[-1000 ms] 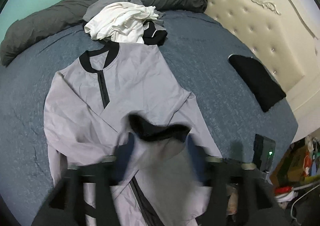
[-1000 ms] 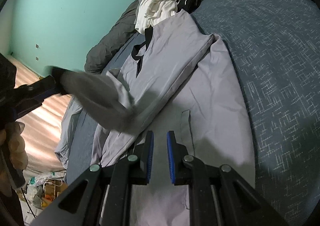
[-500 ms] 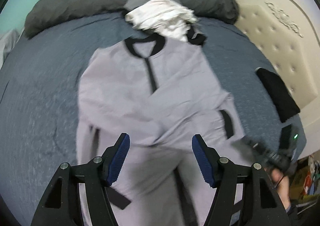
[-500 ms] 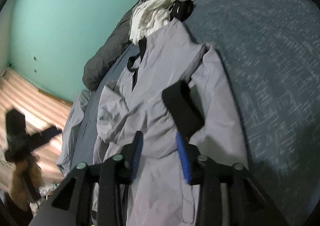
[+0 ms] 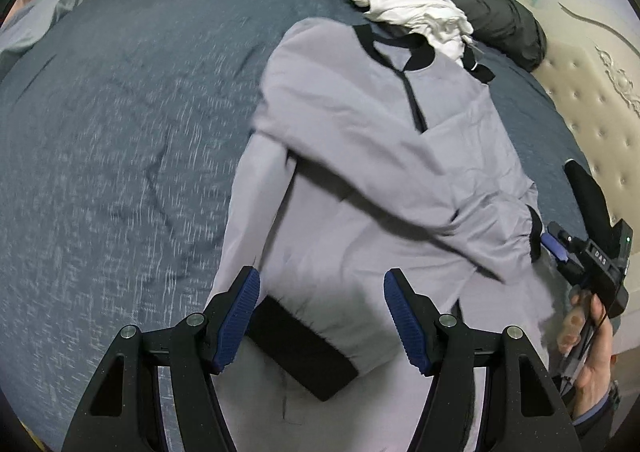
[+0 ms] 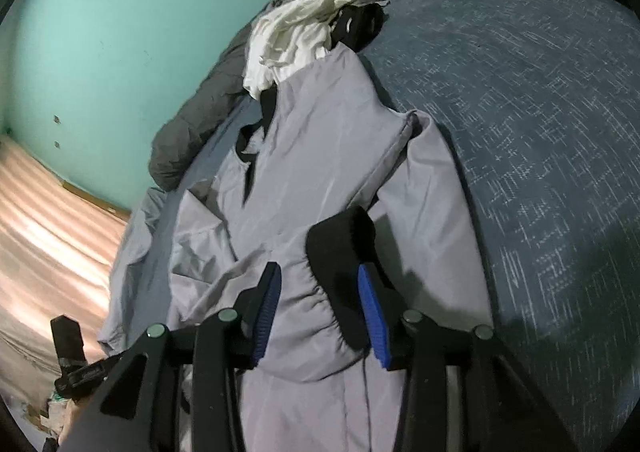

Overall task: Fold clothes
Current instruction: 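Grasp the black cuff lying on the jacket front with the right tool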

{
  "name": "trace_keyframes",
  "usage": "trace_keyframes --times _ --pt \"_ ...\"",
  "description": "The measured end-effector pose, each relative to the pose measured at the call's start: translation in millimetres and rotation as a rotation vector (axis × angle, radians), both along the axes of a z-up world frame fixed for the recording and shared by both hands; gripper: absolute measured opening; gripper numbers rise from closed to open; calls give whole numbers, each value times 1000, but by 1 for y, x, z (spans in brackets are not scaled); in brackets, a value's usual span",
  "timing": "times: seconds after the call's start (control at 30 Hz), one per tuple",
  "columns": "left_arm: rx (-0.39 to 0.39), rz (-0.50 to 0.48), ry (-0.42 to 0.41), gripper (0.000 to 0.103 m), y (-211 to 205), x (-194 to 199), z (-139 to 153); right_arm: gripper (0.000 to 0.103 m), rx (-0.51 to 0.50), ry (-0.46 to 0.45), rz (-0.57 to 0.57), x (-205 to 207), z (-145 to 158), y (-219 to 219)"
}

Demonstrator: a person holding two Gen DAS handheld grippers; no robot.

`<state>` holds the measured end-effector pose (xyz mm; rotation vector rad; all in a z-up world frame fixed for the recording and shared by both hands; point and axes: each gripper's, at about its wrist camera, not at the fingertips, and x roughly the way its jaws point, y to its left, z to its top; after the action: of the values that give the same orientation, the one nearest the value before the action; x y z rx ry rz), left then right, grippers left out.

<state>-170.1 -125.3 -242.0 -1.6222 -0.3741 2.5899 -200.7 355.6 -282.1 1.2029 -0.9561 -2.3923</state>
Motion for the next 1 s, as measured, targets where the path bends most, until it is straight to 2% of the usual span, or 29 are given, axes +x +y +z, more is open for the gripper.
trace_keyframes --times 0.2,0.27,0.3,0.33,0.5,0.6,0.67,0.7,0.73,0.77,0.8,1.0 --pt "5 -4 -4 69 -6 5 -11 39 36 8 44 -6 -2 -10" --pt "11 0 -5 69 -8 7 -12 26 45 9 61 -7 -4 -14" --pt "13 1 -5 69 -9 7 -12 14 43 11 70 -6 -4 -16" --pt "16 2 -4 69 -10 9 -11 9 42 15 75 -6 -3 -17" --pt "20 4 6 69 -14 15 -5 3 60 67 66 4 11 -18" --pt "13 6 12 69 -16 18 0 4 69 89 13 9 16 -6" --pt "10 9 14 69 -18 19 2 8 76 81 -16 8 16 1" --pt "9 11 13 69 -18 19 2 21 76 69 -22 6 15 3" --pt "9 12 11 69 -19 19 2 47 65 56 -7 3 12 3" --pt "10 13 10 69 -19 19 1 56 55 43 8 0 9 2" --pt "13 15 8 69 -19 18 0 61 54 35 15 -3 7 0" --pt "27 23 -4 69 -18 14 -5 61 85 -13 54 -20 -4 -11"
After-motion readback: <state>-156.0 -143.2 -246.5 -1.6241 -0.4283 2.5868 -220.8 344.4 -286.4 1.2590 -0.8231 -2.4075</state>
